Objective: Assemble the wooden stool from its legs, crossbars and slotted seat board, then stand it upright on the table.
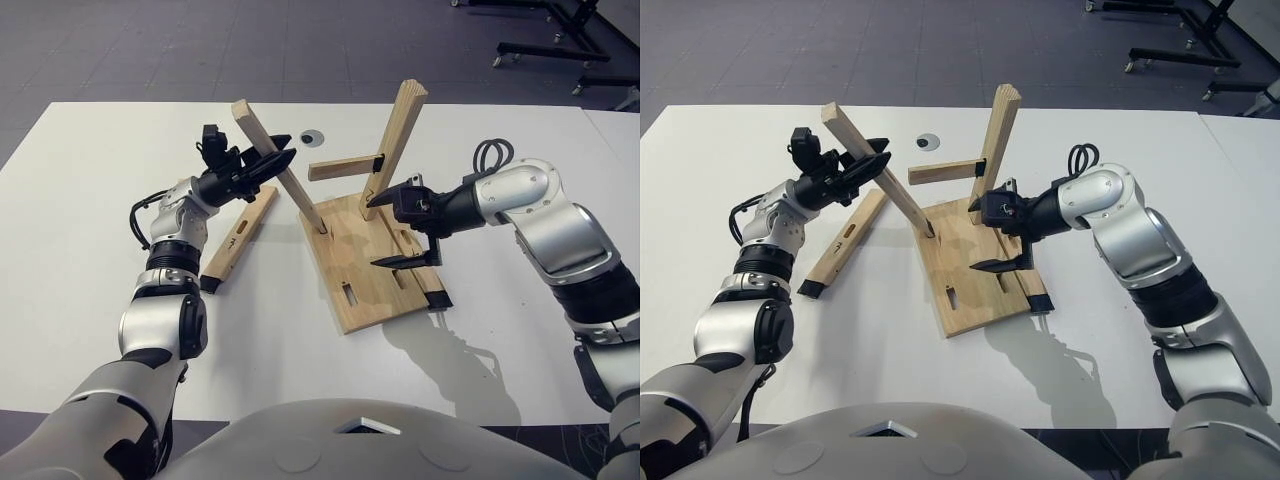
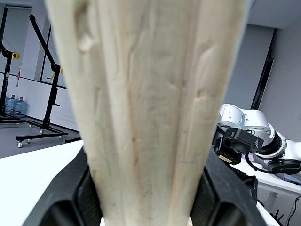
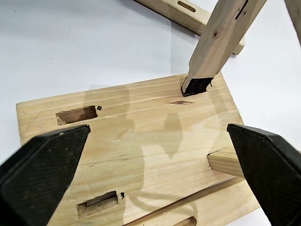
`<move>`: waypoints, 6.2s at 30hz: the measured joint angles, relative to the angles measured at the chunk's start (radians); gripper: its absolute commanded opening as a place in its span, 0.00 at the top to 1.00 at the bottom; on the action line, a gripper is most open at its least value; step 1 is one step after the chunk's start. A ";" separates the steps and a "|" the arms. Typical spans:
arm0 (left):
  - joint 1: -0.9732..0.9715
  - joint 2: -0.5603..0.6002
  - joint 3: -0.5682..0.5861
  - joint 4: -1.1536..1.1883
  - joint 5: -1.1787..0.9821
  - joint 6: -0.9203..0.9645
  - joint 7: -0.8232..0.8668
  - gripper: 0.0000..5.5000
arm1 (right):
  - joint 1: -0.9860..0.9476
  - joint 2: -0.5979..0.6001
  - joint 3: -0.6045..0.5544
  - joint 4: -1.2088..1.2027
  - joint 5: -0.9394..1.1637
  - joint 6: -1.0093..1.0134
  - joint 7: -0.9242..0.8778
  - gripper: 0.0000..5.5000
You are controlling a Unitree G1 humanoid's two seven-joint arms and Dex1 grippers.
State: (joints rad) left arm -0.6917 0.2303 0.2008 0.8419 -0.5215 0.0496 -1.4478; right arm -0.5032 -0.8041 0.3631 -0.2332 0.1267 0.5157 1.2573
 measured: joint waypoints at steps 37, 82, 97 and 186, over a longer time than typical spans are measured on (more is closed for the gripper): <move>0.025 0.033 -0.140 -0.191 0.096 0.016 0.157 0.62 | 0.020 0.011 0.019 -0.021 -0.008 0.001 -0.034 0.02; 0.016 0.094 -0.275 -0.487 0.157 0.279 0.305 0.62 | 0.020 0.029 0.021 -0.038 -0.008 0.007 -0.053 0.02; 0.024 0.095 -0.283 -0.480 0.172 0.275 0.325 0.62 | 0.020 0.032 0.021 -0.044 -0.008 0.009 -0.055 0.02; -0.078 0.116 -0.346 -0.418 0.190 0.392 0.381 0.62 | -0.295 0.265 -0.190 0.139 0.108 0.118 -0.386 0.97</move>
State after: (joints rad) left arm -0.7698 0.3460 -0.1451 0.4240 -0.3313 0.4415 -1.0667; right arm -0.7977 -0.5392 0.1728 -0.0938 0.2351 0.6333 0.8716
